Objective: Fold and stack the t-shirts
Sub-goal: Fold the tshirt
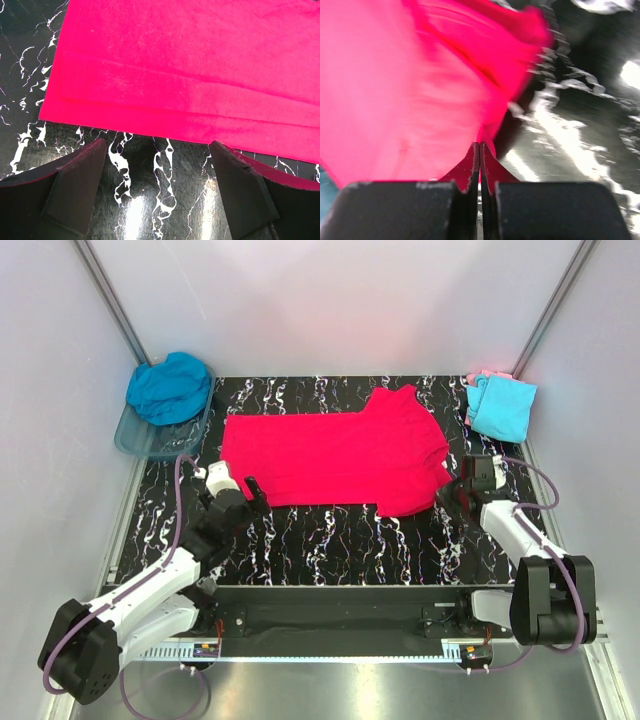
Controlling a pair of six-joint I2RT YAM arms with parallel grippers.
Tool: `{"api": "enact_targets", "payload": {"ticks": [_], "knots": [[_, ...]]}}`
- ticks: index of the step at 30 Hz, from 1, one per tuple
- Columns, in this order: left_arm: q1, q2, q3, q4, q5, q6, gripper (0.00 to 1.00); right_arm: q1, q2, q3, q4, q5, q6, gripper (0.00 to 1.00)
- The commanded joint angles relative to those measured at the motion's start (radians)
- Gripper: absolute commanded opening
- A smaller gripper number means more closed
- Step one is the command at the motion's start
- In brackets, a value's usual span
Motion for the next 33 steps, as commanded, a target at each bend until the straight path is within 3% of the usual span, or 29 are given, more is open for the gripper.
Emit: {"api": "enact_targets", "payload": {"ticks": [1, 10, 33], "knots": [[-0.002, -0.01, -0.005, 0.039, -0.023, 0.007, 0.9, -0.005, -0.01, 0.1, 0.052, -0.061, 0.034, 0.0], [-0.002, 0.004, 0.0, 0.047, -0.011, 0.002, 0.89, -0.005, 0.134, 0.318, 0.133, -0.105, 0.072, 0.0], [-0.002, 0.014, -0.002, 0.056, -0.007, 0.011, 0.89, 0.069, 0.79, 0.892, 0.219, -0.125, 0.135, 0.0]]}}
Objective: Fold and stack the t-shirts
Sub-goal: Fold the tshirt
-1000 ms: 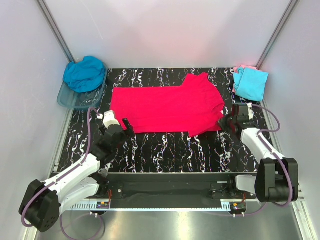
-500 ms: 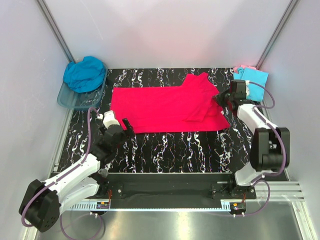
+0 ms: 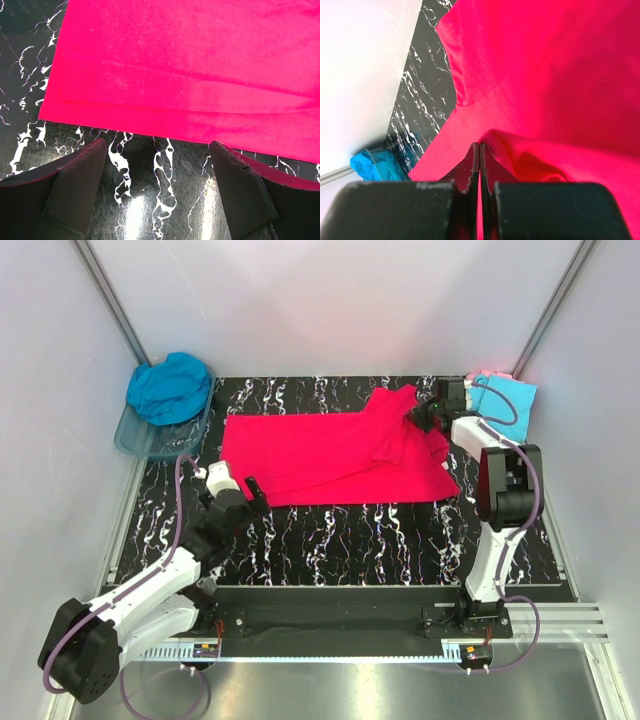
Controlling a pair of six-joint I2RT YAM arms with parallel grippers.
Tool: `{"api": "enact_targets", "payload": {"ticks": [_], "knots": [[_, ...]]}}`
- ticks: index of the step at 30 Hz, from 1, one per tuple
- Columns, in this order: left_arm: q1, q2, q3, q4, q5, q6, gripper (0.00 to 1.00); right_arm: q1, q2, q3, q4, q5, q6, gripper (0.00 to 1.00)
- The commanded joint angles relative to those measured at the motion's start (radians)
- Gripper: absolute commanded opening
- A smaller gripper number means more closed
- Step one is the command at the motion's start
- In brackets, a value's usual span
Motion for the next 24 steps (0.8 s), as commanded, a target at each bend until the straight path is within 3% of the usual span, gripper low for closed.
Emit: {"api": "enact_targets", "payload": {"ticks": [1, 3, 4, 7, 11, 16, 24], "knots": [[-0.002, 0.012, -0.002, 0.055, -0.006, 0.011, 0.89, 0.019, 0.064, 0.102, 0.028, -0.001, 0.014, 0.0], [-0.002, 0.018, -0.002, 0.063, 0.002, 0.011, 0.89, 0.017, 0.115, 0.149, 0.023, 0.01, 0.005, 0.0], [-0.002, 0.021, -0.004, 0.064, 0.002, 0.016, 0.89, 0.019, 0.147, 0.164, 0.023, 0.013, -0.003, 0.05], [-0.002, 0.023, -0.005, 0.075, 0.011, 0.02, 0.89, 0.017, 0.195, 0.22, 0.022, 0.004, -0.028, 0.4], [-0.002, 0.013, -0.011, 0.078, 0.016, 0.023, 0.89, 0.017, 0.143, 0.176, 0.084, -0.001, -0.057, 0.6], [-0.002, 0.006, -0.011, 0.084, 0.028, 0.02, 0.89, 0.025, -0.059, 0.053, 0.126, -0.005, -0.075, 0.64], [-0.002, -0.036, -0.019, 0.081, 0.042, 0.019, 0.89, 0.075, -0.344, -0.318, 0.057, 0.082, -0.072, 0.63]]}}
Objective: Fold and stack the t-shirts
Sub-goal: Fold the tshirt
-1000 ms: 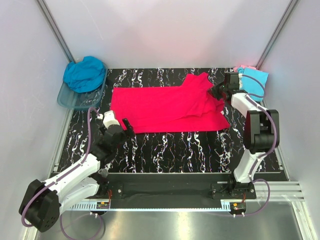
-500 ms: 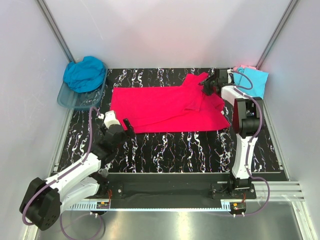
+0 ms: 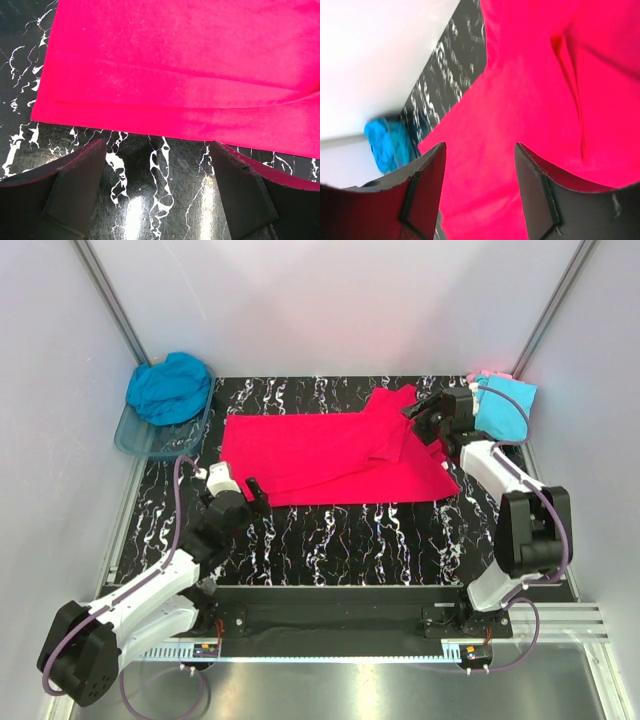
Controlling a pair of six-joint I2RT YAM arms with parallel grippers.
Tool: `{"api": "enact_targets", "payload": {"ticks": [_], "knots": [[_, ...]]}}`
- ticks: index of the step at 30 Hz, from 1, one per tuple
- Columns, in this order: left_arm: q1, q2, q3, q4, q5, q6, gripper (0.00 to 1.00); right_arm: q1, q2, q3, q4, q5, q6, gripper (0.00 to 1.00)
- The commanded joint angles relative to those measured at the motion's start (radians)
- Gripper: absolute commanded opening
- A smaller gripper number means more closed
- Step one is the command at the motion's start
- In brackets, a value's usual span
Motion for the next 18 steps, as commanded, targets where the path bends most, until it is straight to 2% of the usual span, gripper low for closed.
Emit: {"api": "enact_targets", "payload": {"ticks": [1, 5, 18], "knots": [[-0.002, -0.033, -0.006, 0.057, 0.018, 0.007, 0.89, 0.03, -0.07, -0.126, -0.003, 0.054, -0.021, 0.63], [-0.002, -0.035, -0.007, 0.061, 0.026, 0.005, 0.89, 0.028, -0.021, -0.221, 0.058, 0.059, -0.037, 0.62], [-0.002, -0.047, -0.012, 0.057, 0.02, 0.01, 0.89, 0.027, 0.129, -0.178, 0.099, 0.043, -0.072, 0.59]]}}
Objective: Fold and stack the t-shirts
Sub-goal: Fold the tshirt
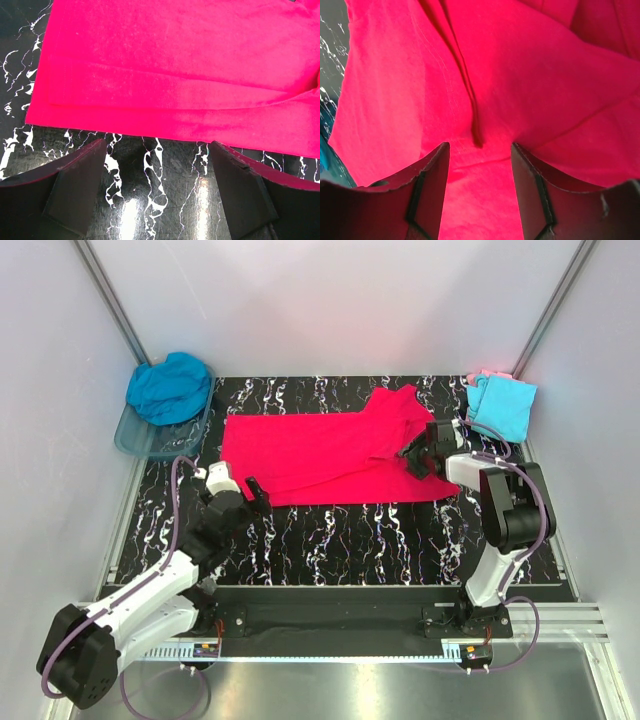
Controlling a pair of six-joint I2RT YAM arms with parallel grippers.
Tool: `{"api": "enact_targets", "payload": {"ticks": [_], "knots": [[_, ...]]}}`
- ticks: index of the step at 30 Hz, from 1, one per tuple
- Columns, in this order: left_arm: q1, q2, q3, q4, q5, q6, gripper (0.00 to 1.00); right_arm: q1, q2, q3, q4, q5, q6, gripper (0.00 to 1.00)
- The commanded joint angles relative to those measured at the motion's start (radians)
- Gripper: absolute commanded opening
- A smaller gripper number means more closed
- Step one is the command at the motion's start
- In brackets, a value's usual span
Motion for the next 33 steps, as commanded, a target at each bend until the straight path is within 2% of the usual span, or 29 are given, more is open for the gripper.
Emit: {"api": "enact_targets", "payload": {"ticks": [1, 19, 24, 30, 33], "knots": [[-0.002, -0.017, -0.01, 0.051, 0.0, 0.01, 0.89, -0.004, 0.028, 0.049, 0.05, 0.018, -0.024, 0.58], [-0.003, 0.008, -0.001, 0.06, -0.003, 0.017, 0.89, -0.004, 0.108, 0.129, 0.059, -0.032, 0.002, 0.53], [-0.002, 0.011, -0.001, 0.06, -0.004, 0.017, 0.88, -0.001, 0.116, 0.123, 0.062, -0.049, 0.01, 0.43], [-0.002, 0.008, 0.001, 0.057, -0.006, 0.017, 0.88, 0.005, 0.116, 0.107, 0.084, -0.078, 0.024, 0.38], [-0.002, 0.002, -0.002, 0.056, -0.011, 0.017, 0.88, 0.007, 0.113, 0.107, 0.084, -0.083, 0.025, 0.3]]}}
